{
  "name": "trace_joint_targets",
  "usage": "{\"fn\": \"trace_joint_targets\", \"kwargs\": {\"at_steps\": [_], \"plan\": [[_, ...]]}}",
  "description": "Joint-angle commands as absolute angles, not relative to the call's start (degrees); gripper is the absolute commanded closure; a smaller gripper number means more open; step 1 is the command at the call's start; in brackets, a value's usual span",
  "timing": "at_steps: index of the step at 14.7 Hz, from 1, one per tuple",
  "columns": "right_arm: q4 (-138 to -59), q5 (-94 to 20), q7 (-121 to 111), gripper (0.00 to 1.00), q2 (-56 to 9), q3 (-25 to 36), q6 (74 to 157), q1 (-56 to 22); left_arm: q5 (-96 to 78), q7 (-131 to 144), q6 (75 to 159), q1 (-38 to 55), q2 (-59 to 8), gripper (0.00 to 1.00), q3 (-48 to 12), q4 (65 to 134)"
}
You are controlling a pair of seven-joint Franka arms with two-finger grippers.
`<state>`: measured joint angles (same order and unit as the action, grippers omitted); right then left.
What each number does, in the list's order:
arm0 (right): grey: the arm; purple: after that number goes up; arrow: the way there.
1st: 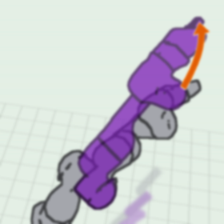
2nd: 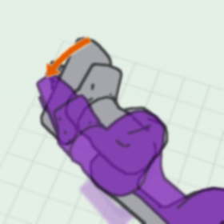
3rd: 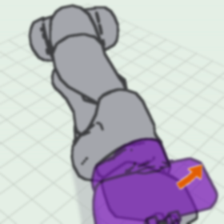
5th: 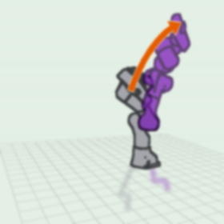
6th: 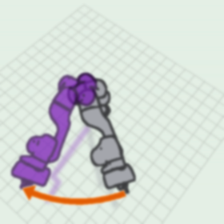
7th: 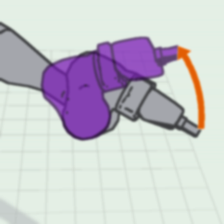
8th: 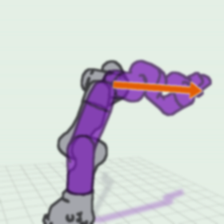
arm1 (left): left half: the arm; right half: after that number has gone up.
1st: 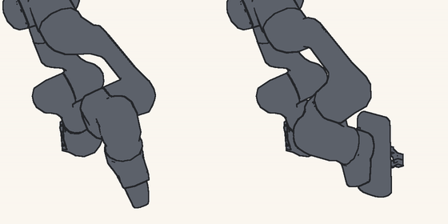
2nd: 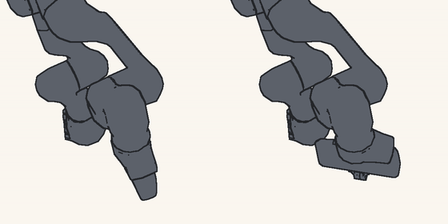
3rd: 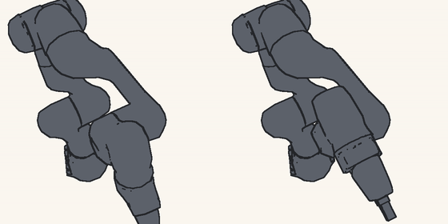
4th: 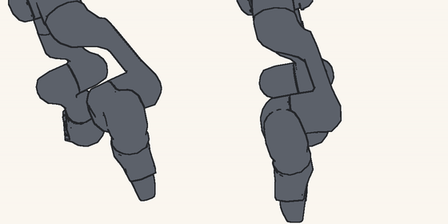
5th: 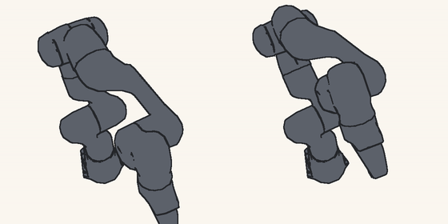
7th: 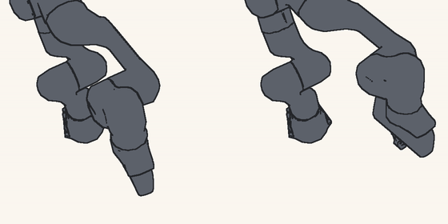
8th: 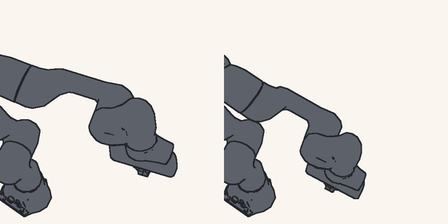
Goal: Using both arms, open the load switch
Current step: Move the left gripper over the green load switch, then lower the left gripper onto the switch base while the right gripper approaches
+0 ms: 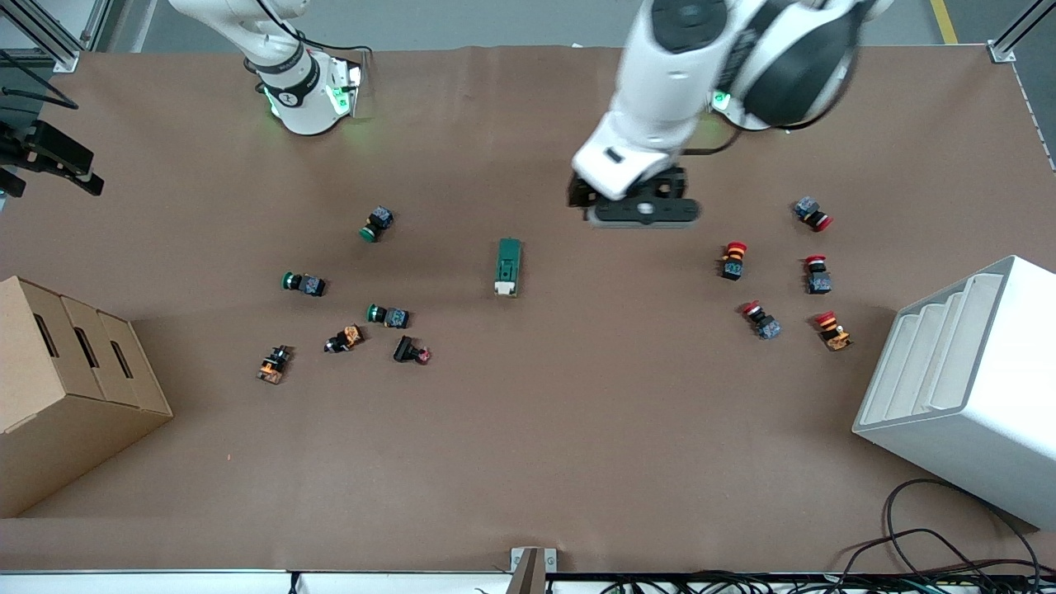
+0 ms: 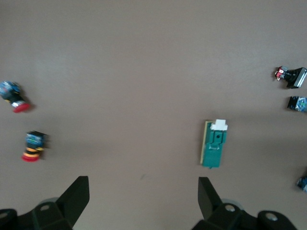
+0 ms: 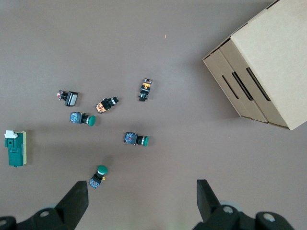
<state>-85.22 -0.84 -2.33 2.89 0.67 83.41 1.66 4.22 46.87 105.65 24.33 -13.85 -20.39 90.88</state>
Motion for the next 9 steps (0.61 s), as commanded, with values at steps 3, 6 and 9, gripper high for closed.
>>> {"fn": "trace_joint_targets", "kwargs": {"at_steps": [3, 6, 9], "plan": [[-84.4, -1.1, -2.6, 0.00, 0.7, 0.2, 83.1, 4.7, 12.8, 64.4, 113.5, 33.7, -21.3, 0.00, -20.2, 90.2], [-84.3, -0.3, -2.7, 0.00, -4.0, 0.3, 83.6, 5.4, 23.4, 79.7, 116.6, 39.9, -26.7, 0.00, -20.2, 90.3], [-84.7, -1.7, -2.4, 0.00, -6.2, 0.1, 85.5, 6.9, 31.6, 92.1, 119.4, 44.6, -31.7, 0.00, -20.2, 90.5]]}}
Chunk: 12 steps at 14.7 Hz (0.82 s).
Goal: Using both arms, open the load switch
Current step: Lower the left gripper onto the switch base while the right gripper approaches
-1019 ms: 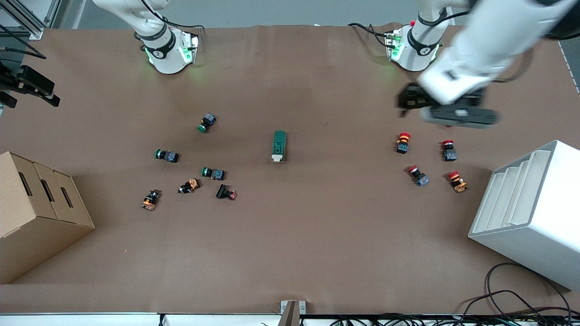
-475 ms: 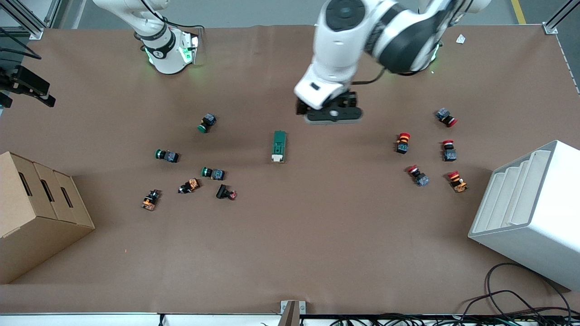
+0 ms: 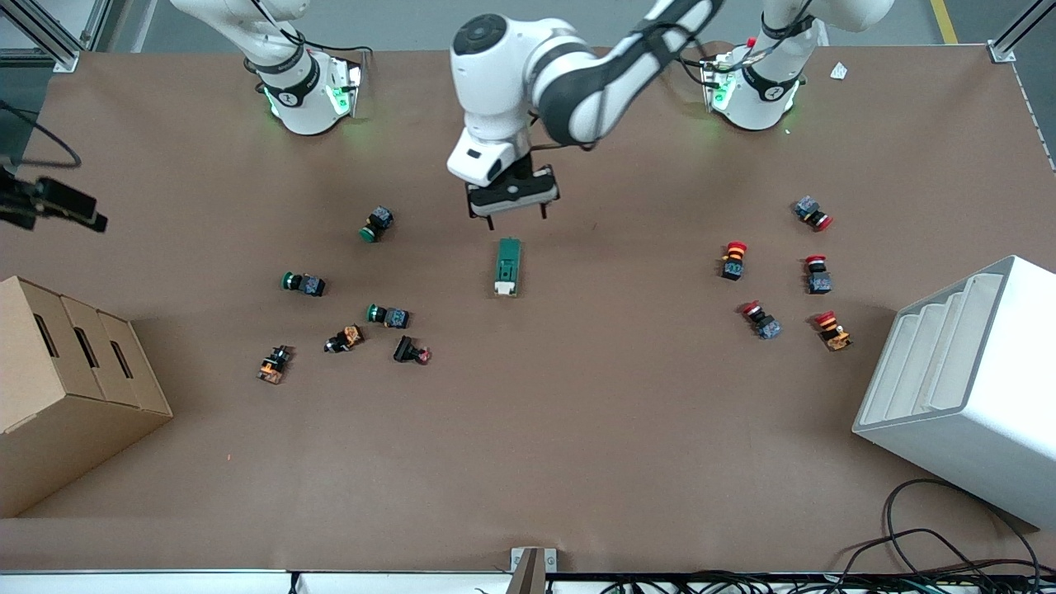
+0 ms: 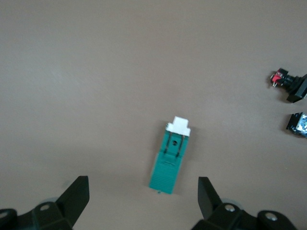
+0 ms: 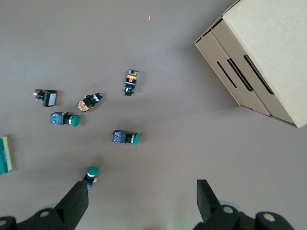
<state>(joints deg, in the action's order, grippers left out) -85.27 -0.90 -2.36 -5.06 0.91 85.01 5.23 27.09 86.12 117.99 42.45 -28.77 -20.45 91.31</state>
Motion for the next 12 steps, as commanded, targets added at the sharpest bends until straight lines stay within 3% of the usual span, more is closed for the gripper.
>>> {"fn": "trace_joint_targets", "kwargs": {"at_steps": [1, 12], "plan": [[-84.7, -1.7, -1.7, 0.00, -6.4, 0.1, 85.5, 6.6, 34.6, 95.2, 119.4, 46.4, -33.0, 0.00, -20.2, 90.8], [-84.7, -2.1, 33.1, 0.00, -15.9, -0.2, 90.8, -6.7, 72.8, 134.1, 118.3, 56.8, -41.7, 0.00, -20.0, 101.1]]}}
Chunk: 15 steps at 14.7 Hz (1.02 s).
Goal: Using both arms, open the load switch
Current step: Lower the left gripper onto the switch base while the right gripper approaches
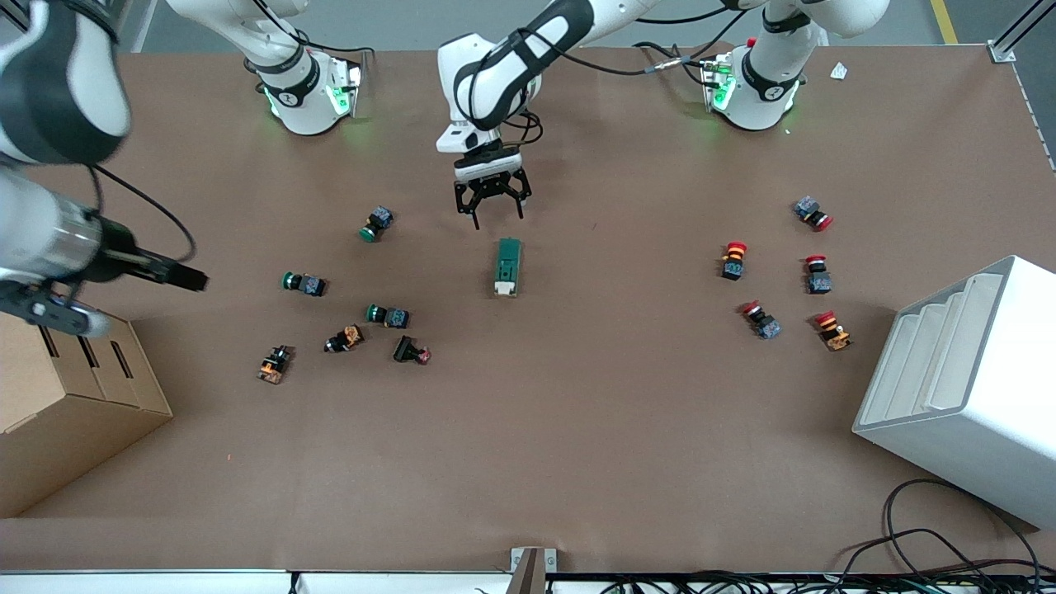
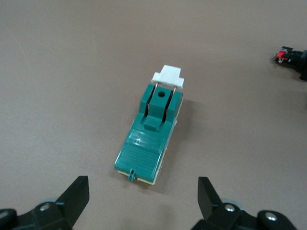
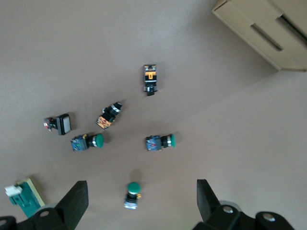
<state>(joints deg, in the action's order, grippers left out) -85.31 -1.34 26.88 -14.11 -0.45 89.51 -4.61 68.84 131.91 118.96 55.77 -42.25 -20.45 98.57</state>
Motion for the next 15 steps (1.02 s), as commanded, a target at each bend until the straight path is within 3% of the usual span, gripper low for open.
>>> {"fn": "trace_joint_targets", "kwargs": {"at_steps": [1, 6, 15], "plan": [[-84.6, -2.5, 37.7, 0.00, -17.0, -0.2, 91.9, -8.1, 75.4, 134.7, 116.2, 57.7, -41.8, 0.00, -19.8, 101.9], [-84.3, -4.3, 59.5, 0.00, -21.8, -0.2, 93.3, -12.7, 86.9, 140.9, 110.1, 59.7, -44.9, 0.02, -19.7, 104.1], [-84.4, -7.5, 82.4, 0.00, -26.7, -0.2, 100.3, -19.6, 101.9, 145.1, 107.5, 59.7, -50.3, 0.03, -19.2, 104.1]]}}
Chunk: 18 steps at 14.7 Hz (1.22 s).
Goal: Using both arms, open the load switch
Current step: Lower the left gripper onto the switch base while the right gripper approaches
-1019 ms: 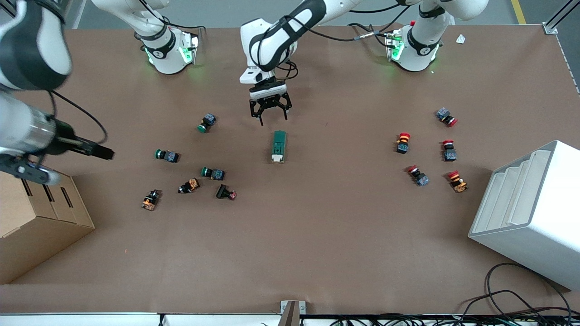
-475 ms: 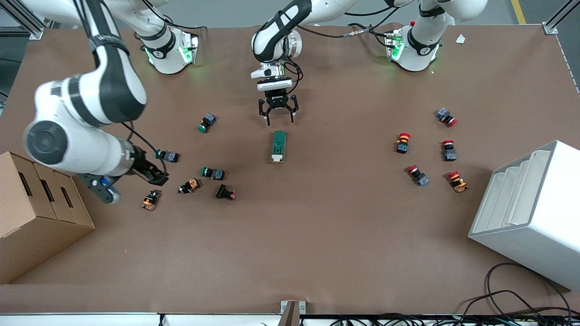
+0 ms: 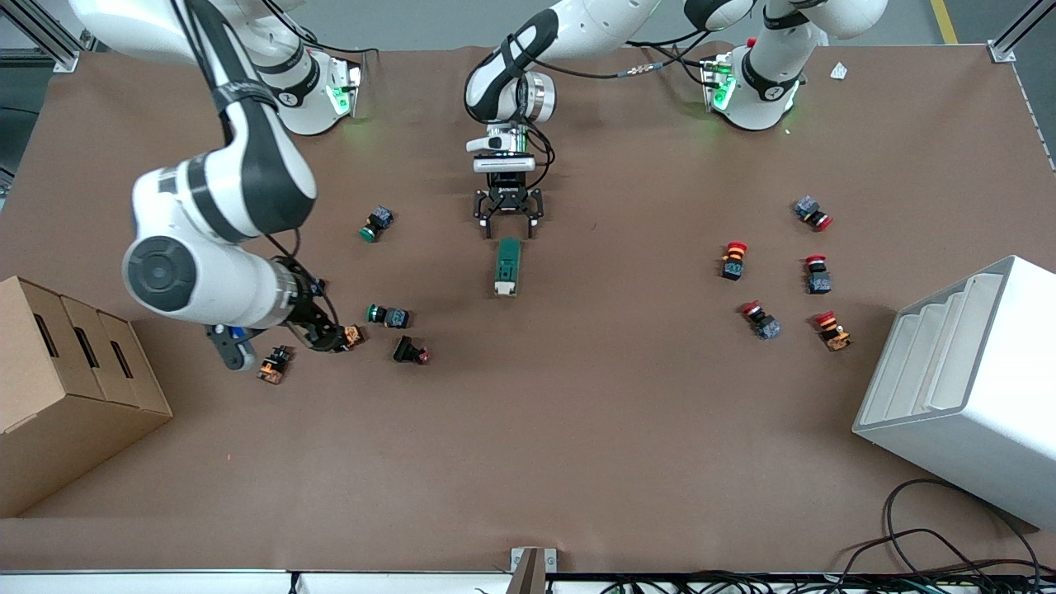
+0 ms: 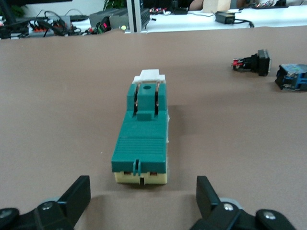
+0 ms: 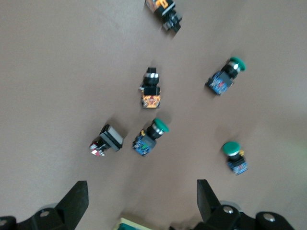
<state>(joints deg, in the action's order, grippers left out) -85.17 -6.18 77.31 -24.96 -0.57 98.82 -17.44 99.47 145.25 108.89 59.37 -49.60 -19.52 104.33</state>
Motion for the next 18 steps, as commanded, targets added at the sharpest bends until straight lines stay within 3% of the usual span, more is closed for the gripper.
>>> {"fn": "trace_joint_targets", "kwargs": {"at_steps": [1, 10, 18], "plan": [[-84.4, -9.2, 85.2, 0.00, -27.8, -0.2, 101.0, -20.8, 104.1, 145.1, 105.7, 59.7, -51.5, 0.03, -18.9, 104.0], [-84.3, -12.1, 107.4, 0.00, -36.2, -0.3, 105.9, -30.5, 108.5, 146.2, 102.2, 59.7, -53.4, 0.02, -17.8, 103.1], [-84.3, -15.1, 111.7, 0.00, -41.2, -0.3, 109.2, -37.4, 108.7, 152.0, 101.9, 59.8, -53.5, 0.02, -17.8, 103.0]]}}
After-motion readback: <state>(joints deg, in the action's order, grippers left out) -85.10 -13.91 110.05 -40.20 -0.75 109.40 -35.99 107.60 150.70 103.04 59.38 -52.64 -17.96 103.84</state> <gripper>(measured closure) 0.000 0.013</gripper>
